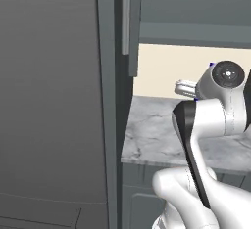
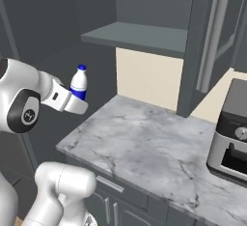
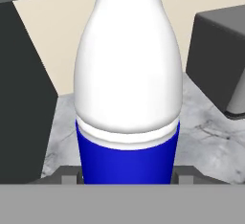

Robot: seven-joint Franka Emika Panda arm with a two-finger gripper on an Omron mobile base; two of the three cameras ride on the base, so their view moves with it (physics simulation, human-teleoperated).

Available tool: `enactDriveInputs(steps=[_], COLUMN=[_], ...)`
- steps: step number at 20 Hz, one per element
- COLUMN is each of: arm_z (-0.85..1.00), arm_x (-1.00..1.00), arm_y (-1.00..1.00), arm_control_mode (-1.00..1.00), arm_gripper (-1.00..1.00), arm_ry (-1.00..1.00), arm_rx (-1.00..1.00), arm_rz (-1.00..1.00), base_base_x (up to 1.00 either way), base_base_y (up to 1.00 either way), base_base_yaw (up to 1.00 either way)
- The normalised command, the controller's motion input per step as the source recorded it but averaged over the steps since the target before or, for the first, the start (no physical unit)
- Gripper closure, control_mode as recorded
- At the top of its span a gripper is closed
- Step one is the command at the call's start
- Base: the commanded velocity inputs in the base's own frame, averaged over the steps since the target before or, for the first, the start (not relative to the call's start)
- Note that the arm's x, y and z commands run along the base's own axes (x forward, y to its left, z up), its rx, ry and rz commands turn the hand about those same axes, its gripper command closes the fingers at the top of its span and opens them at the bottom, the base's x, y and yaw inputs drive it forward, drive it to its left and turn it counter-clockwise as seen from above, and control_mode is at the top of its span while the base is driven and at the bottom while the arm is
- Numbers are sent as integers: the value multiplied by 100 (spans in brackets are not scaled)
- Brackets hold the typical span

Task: Pick the bottled water from the counter and place it in the open cabinet.

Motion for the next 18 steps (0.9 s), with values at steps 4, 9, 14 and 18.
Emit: enactDriveInputs(steps=[4, 9, 14, 18], arm_z=[0, 0, 0, 0], arm_x=[0, 0, 0, 0], arm_y=[0, 0, 0, 0], arm_control_mode=[100, 100, 100, 100], arm_gripper=[100, 100, 100, 100], arm_ry=[0, 0, 0, 0], arm_rx=[0, 0, 0, 0], arm_rz=[0, 0, 0, 0], base_base_x=[89, 100, 100, 69], base_base_y=[-7, -1, 1, -16], base_base_yaw=[-29, -40, -18, 1])
